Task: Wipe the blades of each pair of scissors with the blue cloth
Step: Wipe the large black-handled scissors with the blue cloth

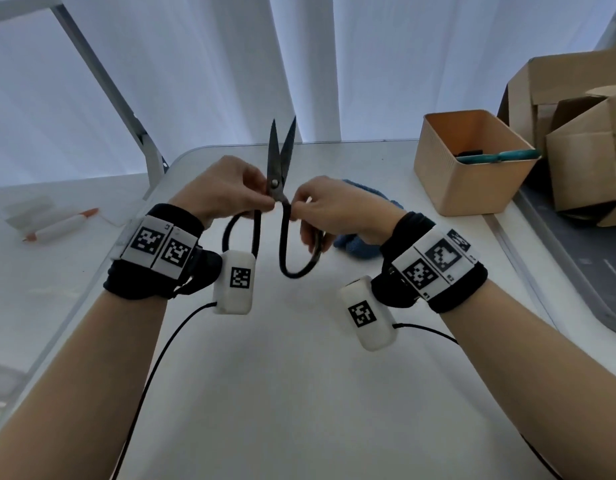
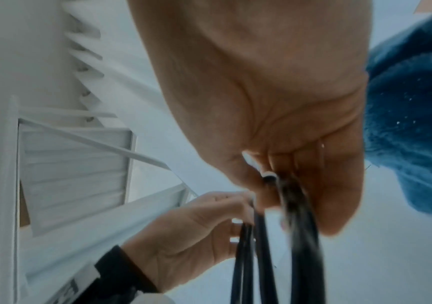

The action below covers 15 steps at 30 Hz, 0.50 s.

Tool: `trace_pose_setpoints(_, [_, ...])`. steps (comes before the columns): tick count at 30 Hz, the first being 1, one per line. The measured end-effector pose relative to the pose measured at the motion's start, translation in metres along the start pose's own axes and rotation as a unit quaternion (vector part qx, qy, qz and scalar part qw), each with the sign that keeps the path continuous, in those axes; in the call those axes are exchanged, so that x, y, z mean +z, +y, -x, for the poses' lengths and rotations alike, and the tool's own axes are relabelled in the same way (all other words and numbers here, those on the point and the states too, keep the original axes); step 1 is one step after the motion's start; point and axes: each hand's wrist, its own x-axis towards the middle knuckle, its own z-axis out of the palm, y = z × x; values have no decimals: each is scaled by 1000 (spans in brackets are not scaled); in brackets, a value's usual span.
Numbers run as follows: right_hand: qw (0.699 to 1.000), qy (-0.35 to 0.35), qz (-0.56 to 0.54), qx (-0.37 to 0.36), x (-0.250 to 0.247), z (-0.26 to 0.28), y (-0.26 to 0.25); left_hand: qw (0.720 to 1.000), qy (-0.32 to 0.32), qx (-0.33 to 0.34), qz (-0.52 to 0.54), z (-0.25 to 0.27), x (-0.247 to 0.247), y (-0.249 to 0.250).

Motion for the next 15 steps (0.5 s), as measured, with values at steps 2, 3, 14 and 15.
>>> trace_pose_setpoints(2, [993, 60, -95, -26, -9, -1, 0, 997, 53, 29, 53, -4, -2, 10])
trace_pose_setpoints(3, [984, 86, -152, -36, -14, -2, 0, 994, 66, 30, 78, -7, -2, 15])
trace_pose_setpoints(14, [941, 182, -284, -24, -73, 10, 20, 985, -21, 34, 165, -19, 5, 37])
trace_pose_setpoints(15, [940, 181, -287, -22, -77, 11, 21, 985, -29, 33, 166, -21, 4, 39])
